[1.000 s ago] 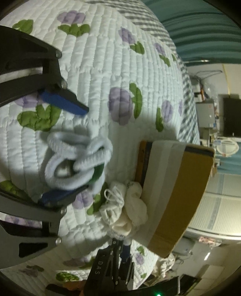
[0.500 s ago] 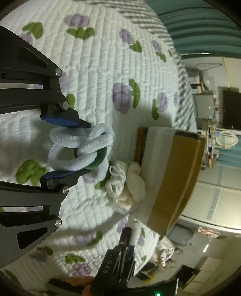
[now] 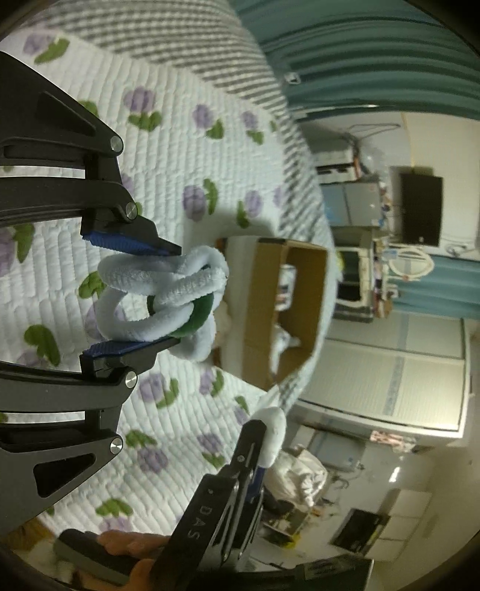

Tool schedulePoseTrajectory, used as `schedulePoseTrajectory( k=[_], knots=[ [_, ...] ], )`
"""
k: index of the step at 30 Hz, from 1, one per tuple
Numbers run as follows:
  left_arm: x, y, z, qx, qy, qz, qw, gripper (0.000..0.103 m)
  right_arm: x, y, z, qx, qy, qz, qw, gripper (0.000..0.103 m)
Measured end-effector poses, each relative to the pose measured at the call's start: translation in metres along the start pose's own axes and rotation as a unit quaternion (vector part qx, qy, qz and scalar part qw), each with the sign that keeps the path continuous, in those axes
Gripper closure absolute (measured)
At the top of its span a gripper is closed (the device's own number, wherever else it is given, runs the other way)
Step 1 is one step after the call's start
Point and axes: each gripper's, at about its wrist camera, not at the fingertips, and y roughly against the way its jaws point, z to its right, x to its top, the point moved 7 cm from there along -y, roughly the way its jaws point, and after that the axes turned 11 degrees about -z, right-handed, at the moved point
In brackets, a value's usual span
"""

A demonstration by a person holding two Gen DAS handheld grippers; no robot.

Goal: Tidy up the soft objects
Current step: 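Drop toy into box with left tool while right tool drops cloth in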

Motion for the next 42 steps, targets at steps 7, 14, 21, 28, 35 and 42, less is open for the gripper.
schedulePoseTrajectory(
  k=[7,14,21,28,35,42],
  knots=[
    [0.047,0.048,0.012,-0.001,-0.019,0.055,0.9983,0.065,0.031,0.074,-0.003,0.010,-0.003,0.065,0.998,0.075],
    [0.116,0.049,0.011,0.017,-0.033,0.092,0.9951,0.065,0.102,0.091,0.008,-0.004,0.018,0.098,0.995,0.075],
    [0.182,-0.009,0.002,0.033,-0.035,0.090,0.9948,0.065,0.171,0.057,0.026,0.006,0.006,0.121,0.993,0.075],
    [0.204,-0.110,-0.005,0.040,-0.043,0.044,0.9973,0.065,0.190,-0.047,0.045,0.024,-0.010,0.073,0.997,0.075],
    [0.195,-0.185,-0.018,0.052,-0.046,-0.008,0.9975,0.065,0.176,-0.149,0.075,0.023,-0.034,0.015,0.999,0.075],
    [0.184,-0.194,-0.009,0.040,-0.053,-0.003,0.9977,0.060,0.158,-0.184,0.104,0.032,-0.064,-0.020,0.997,0.075]
  ],
)
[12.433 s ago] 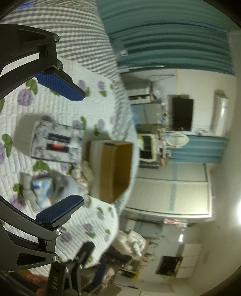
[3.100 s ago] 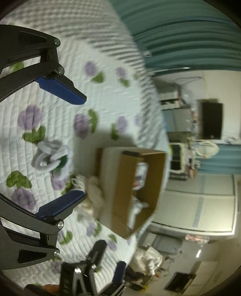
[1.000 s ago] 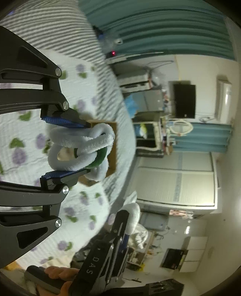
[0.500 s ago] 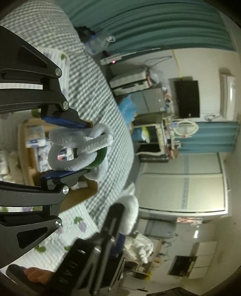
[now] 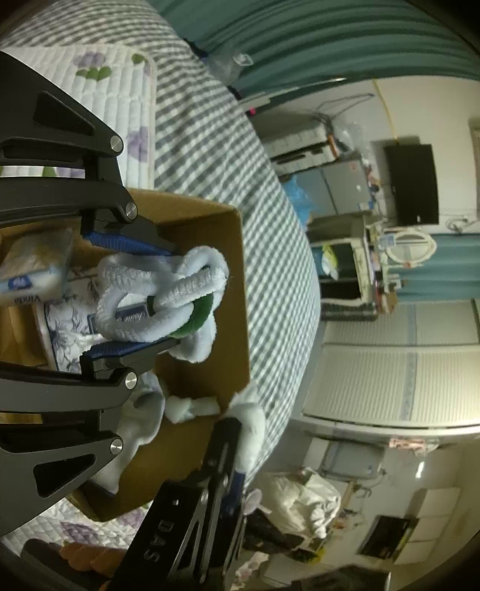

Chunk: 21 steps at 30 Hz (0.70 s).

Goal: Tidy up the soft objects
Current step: 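Drop toy into box with left tool while right tool drops cloth in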

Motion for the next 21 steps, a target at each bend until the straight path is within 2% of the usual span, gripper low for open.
schedulePoseTrajectory(
  k=[3,4,5,6,7,13,17,21],
  knots=[
    [0.000,0.007,0.005,0.016,-0.008,0.006,0.9998,0.052,-0.003,0.004,0.005,0.006,-0.008,0.000,1.000,0.071],
    [0.000,0.007,0.004,0.023,-0.011,0.000,0.9997,0.041,-0.003,0.009,0.006,0.007,-0.013,0.004,1.000,0.068],
    [0.000,0.010,0.005,0.028,-0.014,-0.003,0.9995,0.032,-0.002,0.013,0.004,0.008,-0.016,0.007,1.000,0.058],
    [0.000,0.014,0.005,0.032,-0.016,-0.003,0.9993,0.027,-0.001,0.020,0.005,0.008,-0.025,0.013,1.000,0.044],
    [-0.001,0.021,0.006,0.039,-0.020,-0.001,0.9990,0.020,0.000,0.028,0.006,0.009,-0.035,0.021,0.999,0.041],
    [0.001,0.103,0.007,0.056,-0.022,0.041,0.9973,0.018,0.003,0.086,-0.001,-0.001,-0.044,0.038,0.998,0.041],
    [0.008,0.174,0.004,0.062,-0.024,0.086,0.9940,0.018,0.006,0.159,-0.019,-0.021,-0.030,0.073,0.997,0.041],
    [0.001,0.250,0.007,0.069,-0.030,0.136,0.9879,0.010,0.002,0.241,-0.043,-0.037,-0.011,0.110,0.993,0.040]
  ],
)
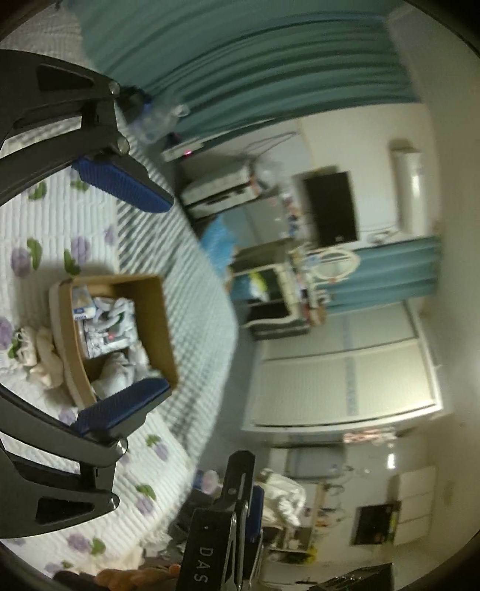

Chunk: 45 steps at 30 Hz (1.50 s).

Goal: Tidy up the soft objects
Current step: 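Drop toy into box with left tool while right tool drops cloth in, then grasp white mask with left tool while right tool grasps lace cloth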

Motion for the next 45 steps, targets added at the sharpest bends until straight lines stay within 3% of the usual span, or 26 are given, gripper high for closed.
schedulePoseTrajectory(
  k=[3,6,12,16,22,29,37,43,45],
  knots=[
    [-0.001,0.042,-0.007,0.005,-0.001,0.025,0.9997,0.010,0.000,0.051,-0.015,-0.007,0.016,0.018,1.000,0.030],
    [-0.010,0.076,-0.012,0.015,-0.005,0.048,0.9987,0.010,-0.009,0.092,-0.036,-0.007,0.038,0.025,0.999,0.027],
    [-0.039,0.101,-0.021,0.021,0.033,0.059,0.9975,0.010,-0.042,0.124,-0.072,-0.003,0.068,0.021,0.997,0.017],
    [-0.065,0.100,-0.033,0.021,0.070,0.061,0.9955,0.005,-0.070,0.118,-0.083,0.009,0.066,0.009,0.998,0.013],
    [-0.107,0.057,-0.045,0.036,0.098,0.028,0.9941,0.004,-0.111,0.067,-0.083,0.013,0.066,-0.021,0.997,0.010],
    [-0.155,-0.030,-0.048,0.022,0.129,-0.048,0.9902,0.004,-0.149,-0.037,-0.069,0.019,0.060,-0.087,0.994,0.010],
    [-0.197,-0.105,-0.047,0.025,0.144,-0.097,0.9845,0.004,-0.188,-0.146,-0.052,0.007,0.059,-0.156,0.986,0.010],
    [-0.214,-0.143,-0.037,0.005,0.142,-0.131,0.9811,0.004,-0.212,-0.207,-0.047,0.023,0.043,-0.205,0.977,0.028],
    [-0.219,-0.152,-0.032,0.002,0.137,-0.147,0.9796,0.005,-0.219,-0.223,-0.047,0.042,0.030,-0.224,0.973,0.029]
  ],
)
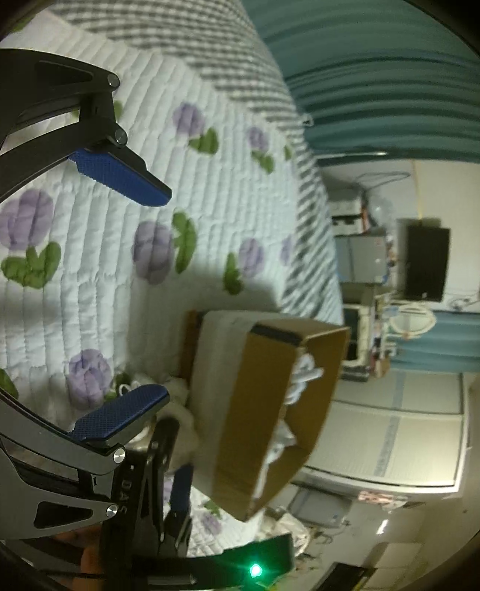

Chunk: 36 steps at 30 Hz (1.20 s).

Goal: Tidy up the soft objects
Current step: 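Grasp white mask with left tool while right tool grasps lace cloth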

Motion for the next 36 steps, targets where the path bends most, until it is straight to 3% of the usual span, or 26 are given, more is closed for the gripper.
schedulePoseTrajectory(
  k=[1,3,5,6,9,19,24,27,29,36],
  knots=[
    [-0.002,-0.002,0.002,0.005,-0.006,-0.004,1.0000,0.005,0.000,-0.005,0.000,0.011,-0.003,-0.006,1.000,0.032],
    [-0.008,-0.004,0.010,0.006,-0.022,-0.010,0.9997,0.006,-0.004,-0.015,0.001,0.027,-0.007,-0.017,0.999,0.064],
    [-0.012,-0.006,0.016,0.006,-0.029,-0.018,0.9994,0.006,-0.007,-0.018,0.001,0.029,-0.002,-0.017,0.999,0.071],
    [-0.015,-0.006,0.020,0.002,-0.032,-0.023,0.9992,0.006,-0.009,-0.015,0.001,0.034,-0.003,-0.011,0.999,0.080],
    [-0.022,-0.004,0.036,-0.015,-0.037,-0.035,0.9986,0.006,-0.015,0.001,0.004,0.031,-0.004,0.009,0.999,0.085],
    [-0.029,-0.022,0.088,-0.044,-0.038,-0.076,0.9954,0.014,-0.036,0.055,0.051,-0.002,-0.006,0.037,0.999,0.086],
    [-0.027,-0.044,0.099,-0.039,-0.046,-0.095,0.9936,0.026,-0.037,0.049,0.074,0.020,-0.047,0.026,0.998,0.086],
    [-0.027,-0.046,0.101,-0.047,-0.045,-0.098,0.9930,0.043,-0.037,0.046,0.073,0.022,-0.041,0.025,0.999,0.086],
    [-0.027,-0.042,0.102,-0.057,-0.046,-0.094,0.9929,0.047,-0.037,0.046,0.069,0.021,-0.031,0.028,0.999,0.086],
    [-0.034,-0.013,0.092,-0.060,-0.042,-0.093,0.9930,0.048,-0.042,0.060,0.062,0.016,-0.026,0.038,0.999,0.086]
  ],
)
